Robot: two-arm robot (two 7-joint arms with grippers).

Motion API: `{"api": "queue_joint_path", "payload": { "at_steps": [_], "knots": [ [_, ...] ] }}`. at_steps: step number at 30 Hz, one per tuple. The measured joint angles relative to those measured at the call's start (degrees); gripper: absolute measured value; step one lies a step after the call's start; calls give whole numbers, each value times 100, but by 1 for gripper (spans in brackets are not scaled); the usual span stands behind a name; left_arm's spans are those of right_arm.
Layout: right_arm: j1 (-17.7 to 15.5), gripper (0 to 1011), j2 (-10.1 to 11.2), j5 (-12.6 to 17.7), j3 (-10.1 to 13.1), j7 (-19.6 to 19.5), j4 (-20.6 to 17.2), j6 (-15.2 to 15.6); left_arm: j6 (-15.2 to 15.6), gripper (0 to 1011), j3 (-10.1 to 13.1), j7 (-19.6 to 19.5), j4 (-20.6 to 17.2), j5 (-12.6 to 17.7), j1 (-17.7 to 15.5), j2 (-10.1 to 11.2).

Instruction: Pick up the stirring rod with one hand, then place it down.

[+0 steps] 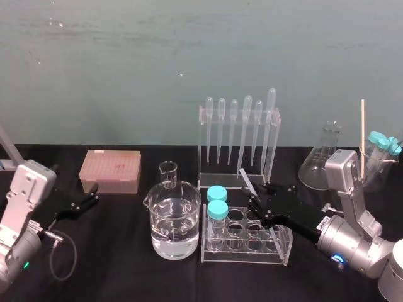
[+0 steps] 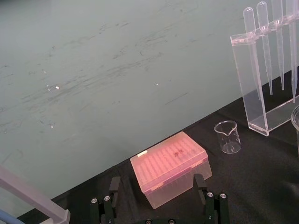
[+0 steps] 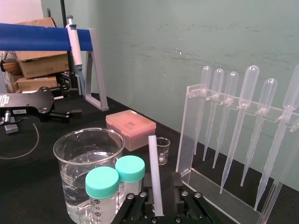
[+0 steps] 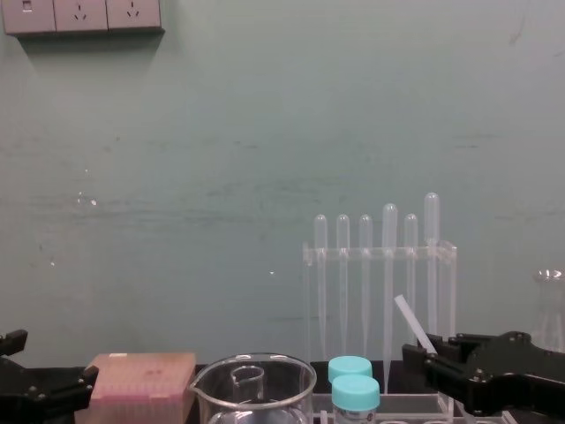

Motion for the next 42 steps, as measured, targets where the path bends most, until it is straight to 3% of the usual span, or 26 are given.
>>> {"api": "queue_joint_path", "payload": {
  "at_steps": [8, 24, 32, 42],
  "knots": [
    [0, 70, 0, -1, 0, -1, 0, -4, 0, 1000, 0, 0, 0, 0, 0, 0],
    [-6, 70, -13, -15, 23, -3, 7, -63, 0, 1000, 0, 0, 0, 0, 0, 0],
    [-7, 70, -219, 124, 318, 280, 131, -689, 0, 1000, 0, 0, 0, 0, 0, 0],
    [334, 70, -624, 370, 668, 746, 444, -1590, 0, 1000, 0, 0, 0, 0, 0, 0]
  ]
}}
